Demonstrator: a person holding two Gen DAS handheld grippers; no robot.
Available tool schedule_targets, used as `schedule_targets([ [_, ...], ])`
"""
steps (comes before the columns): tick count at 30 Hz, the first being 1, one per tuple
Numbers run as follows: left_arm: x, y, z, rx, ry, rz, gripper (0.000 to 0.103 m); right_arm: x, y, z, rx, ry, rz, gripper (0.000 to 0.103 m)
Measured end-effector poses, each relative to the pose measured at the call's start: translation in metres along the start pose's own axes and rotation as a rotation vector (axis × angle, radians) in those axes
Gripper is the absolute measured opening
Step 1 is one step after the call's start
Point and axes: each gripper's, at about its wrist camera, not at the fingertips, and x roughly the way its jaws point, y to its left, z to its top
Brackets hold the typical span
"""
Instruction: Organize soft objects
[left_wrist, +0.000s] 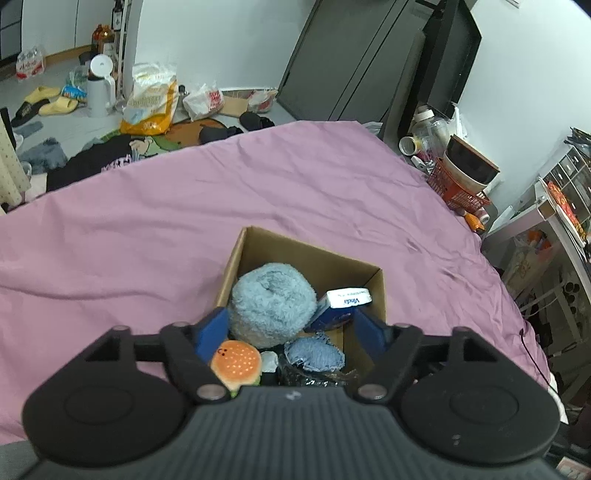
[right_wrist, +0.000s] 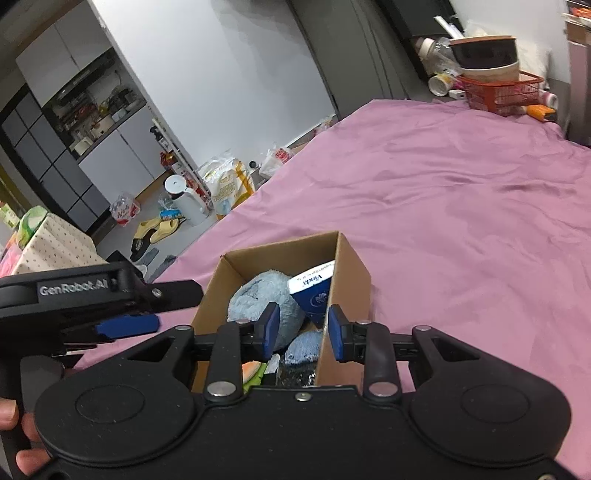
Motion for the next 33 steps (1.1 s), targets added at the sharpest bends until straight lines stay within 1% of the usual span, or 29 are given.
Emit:
schedule_targets([
  [3,-0.009,-0.002,-0.002,0.021,0.001,-0.006,0.078,-0.013,-0.003,-0.003,0.025,-0.008,-0.011,0.033],
  [7,-0.022,-0.007,-0.006,0.065,-0.004,0.010,0.079,-0.032,-0.009,-0.007,0.054,-0.024,-0.043,0.045],
  [10,-0.033,-0.008,-0.010,0.096,-0.005,0.007,0.080,-0.048,-0.011,-0.008,0.068,-0.041,-0.061,0.051],
  [11,-0.037,-0.009,-0.011,0.106,-0.005,0.005,0.080,-0.052,-0.010,-0.009,0.069,-0.045,-0.064,0.054],
  [12,-0.041,-0.010,-0.013,0.119,-0.007,0.005,0.083,-0.058,-0.010,-0.010,0.072,-0.051,-0.066,0.057],
  [13,-0.046,-0.011,-0.015,0.134,-0.013,0.007,0.086,-0.063,-0.009,-0.010,0.073,-0.058,-0.066,0.062],
  [14,-0.050,-0.012,-0.017,0.146,-0.019,0.010,0.088,-0.069,-0.008,-0.011,0.071,-0.065,-0.066,0.067],
  [15,-0.055,-0.012,-0.019,0.156,-0.023,0.010,0.090,-0.074,-0.006,-0.011,0.066,-0.073,-0.067,0.069],
  [17,-0.063,-0.011,-0.023,0.163,-0.024,-0.001,0.093,-0.085,-0.001,-0.011,0.051,-0.090,-0.077,0.080],
  [23,-0.087,-0.010,-0.036,0.198,-0.055,-0.005,0.101,-0.112,0.011,-0.015,0.032,-0.134,-0.087,0.101],
  [25,-0.096,-0.009,-0.041,0.205,-0.067,-0.004,0.102,-0.120,0.014,-0.017,0.025,-0.146,-0.091,0.103],
  [33,-0.126,-0.005,-0.056,0.224,-0.095,0.009,0.103,-0.148,0.024,-0.028,0.008,-0.144,-0.083,0.103],
])
